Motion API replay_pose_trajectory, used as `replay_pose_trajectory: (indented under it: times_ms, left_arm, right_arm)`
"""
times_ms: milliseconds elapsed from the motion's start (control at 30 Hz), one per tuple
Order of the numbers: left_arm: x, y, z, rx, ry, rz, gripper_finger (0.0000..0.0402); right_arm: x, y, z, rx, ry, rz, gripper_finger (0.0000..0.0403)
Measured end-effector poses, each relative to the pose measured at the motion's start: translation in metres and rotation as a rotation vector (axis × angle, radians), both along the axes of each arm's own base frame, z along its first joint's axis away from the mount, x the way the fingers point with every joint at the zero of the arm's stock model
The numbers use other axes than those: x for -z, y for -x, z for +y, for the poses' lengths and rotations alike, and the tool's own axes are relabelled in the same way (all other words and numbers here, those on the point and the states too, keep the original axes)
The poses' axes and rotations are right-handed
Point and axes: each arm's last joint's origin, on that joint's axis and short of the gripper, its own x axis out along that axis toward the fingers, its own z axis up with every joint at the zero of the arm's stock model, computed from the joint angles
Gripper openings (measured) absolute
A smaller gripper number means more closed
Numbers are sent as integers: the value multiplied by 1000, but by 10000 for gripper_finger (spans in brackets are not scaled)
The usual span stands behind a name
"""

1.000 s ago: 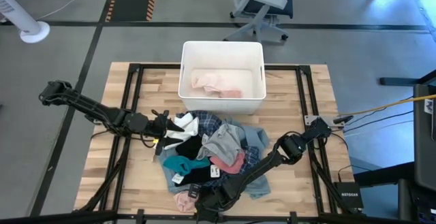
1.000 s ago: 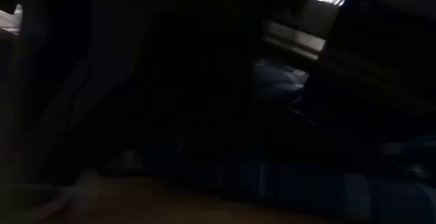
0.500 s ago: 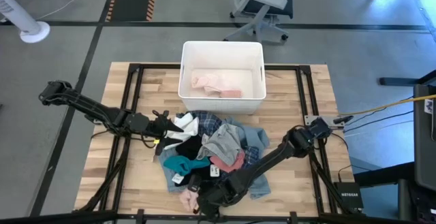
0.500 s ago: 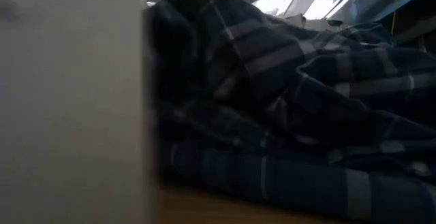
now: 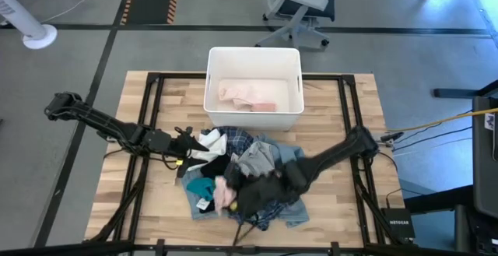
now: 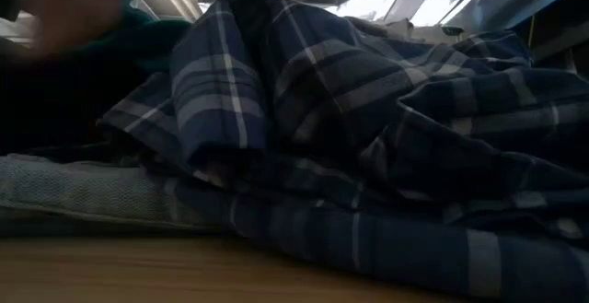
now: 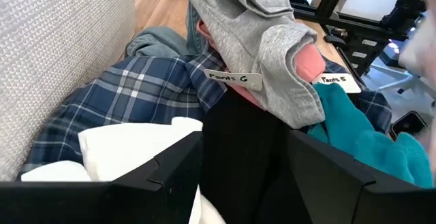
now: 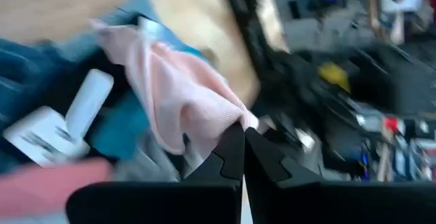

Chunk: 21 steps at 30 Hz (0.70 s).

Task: Sort clothes
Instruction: Put the pink sock into the white laundry bin

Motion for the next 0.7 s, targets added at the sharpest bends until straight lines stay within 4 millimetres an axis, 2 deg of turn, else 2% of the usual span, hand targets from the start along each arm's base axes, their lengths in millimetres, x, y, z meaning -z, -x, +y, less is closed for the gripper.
replay_pose_trajectory:
  times_ms: [167,333,500,700]
  left_arm:
    - [2,1,0,0,-6,20,210]
    - [2,1,0,0,-6,17,210]
    - [1,1,0,0,-6,14,210]
    - [0,0,0,-13,35,0,210]
  right_arm:
    - [-41,11,-49,101,-20,-72,5]
    - [-70,20,-104,223,-25,-125,7]
    - [-85,25,-161,368,-12,-157,8]
    - [-94,30,-221,526,-7,-196,9]
